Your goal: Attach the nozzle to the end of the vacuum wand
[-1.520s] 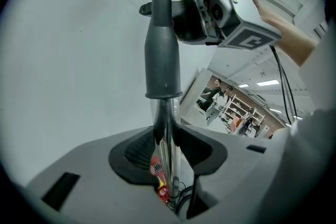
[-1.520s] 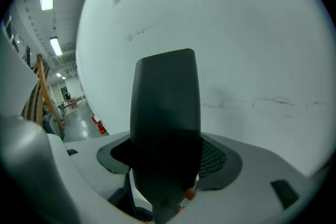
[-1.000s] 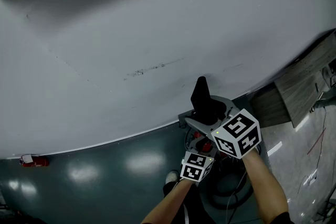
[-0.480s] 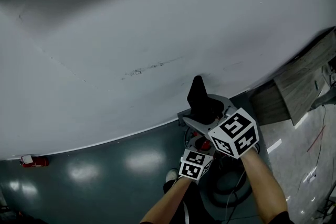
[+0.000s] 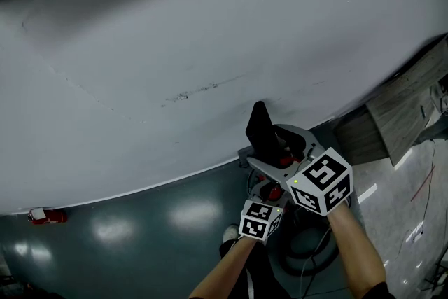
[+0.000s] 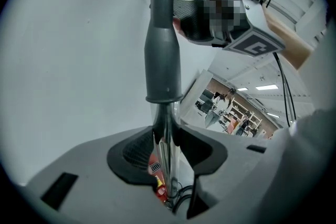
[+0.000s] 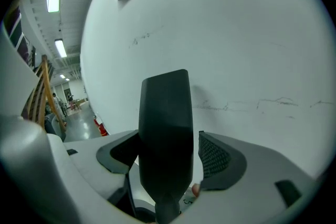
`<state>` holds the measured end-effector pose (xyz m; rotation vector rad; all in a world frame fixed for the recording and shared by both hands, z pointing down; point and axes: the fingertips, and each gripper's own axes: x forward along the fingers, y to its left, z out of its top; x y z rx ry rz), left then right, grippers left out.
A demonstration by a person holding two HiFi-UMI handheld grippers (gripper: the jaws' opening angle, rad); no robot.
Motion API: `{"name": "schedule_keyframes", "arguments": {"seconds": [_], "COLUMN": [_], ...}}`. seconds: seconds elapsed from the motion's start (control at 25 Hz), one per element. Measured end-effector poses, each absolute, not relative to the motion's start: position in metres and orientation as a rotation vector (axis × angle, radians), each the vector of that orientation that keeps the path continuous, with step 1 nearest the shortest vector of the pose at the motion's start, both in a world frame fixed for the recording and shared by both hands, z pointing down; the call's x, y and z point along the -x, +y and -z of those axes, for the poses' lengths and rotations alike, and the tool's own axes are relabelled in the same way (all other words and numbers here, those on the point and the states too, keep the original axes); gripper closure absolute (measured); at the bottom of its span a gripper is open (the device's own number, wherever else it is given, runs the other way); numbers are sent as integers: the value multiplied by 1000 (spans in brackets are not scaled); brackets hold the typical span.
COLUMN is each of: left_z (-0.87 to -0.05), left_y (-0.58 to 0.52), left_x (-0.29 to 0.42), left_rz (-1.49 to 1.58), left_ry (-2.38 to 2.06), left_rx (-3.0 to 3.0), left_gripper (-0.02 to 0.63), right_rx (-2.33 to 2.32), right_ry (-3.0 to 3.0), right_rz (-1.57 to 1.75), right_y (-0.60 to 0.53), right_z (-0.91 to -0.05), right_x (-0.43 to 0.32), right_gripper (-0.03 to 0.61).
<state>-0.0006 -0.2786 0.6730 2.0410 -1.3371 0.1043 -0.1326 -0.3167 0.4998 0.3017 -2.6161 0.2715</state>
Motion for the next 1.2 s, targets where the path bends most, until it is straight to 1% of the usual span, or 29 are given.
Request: {"name": "schedule_keyframes", "arguments": {"seconds": [0.08,0.2,0.24,0.52,0.72,0.8,0.92,1.08,1.2], "left_z": [-675,-681,-680,-653,-602,-577,-540,-493,-464], "left_y": [-278,-274,-272,-255,-245,-241,-235,-231,-222], "left_x": [1,5,7,22,30,33,36,36,30], "left_rz": [-108,-121,-126,-129,-101,-88,-66,-40,-5], "left_ry": [-1331,-1322,-1325,-1365,-1389,-1403,-1428,-1451,-1464], "left_rx": [-2031,-1994,-1985,-1976,-2039,-2072,-2117,-2185,-2205], "left_gripper": [457,406,401,400,402,404,426,461,505], "right_rx": [-303,-314,-325,-425,-472,-485,-520,-608,-668], "right_ry": [-2640,-2672,-2680,-2747,-2760,-2774,-2799,-2848,-2876], "right_rz": [-292,-349,-359,-500,-623,-670,-738,-775,-797], "right_y": [-317,-318,-319,-316,-296,-285,-269,-258,-245], "right_z": [-495,-488,-486,-465,-459,-455,-448,-433,-421], "right_x": [130,124,122,91,63,54,40,21,5], "right_gripper": [236,236,236,236,238,248,283,390,469]}}
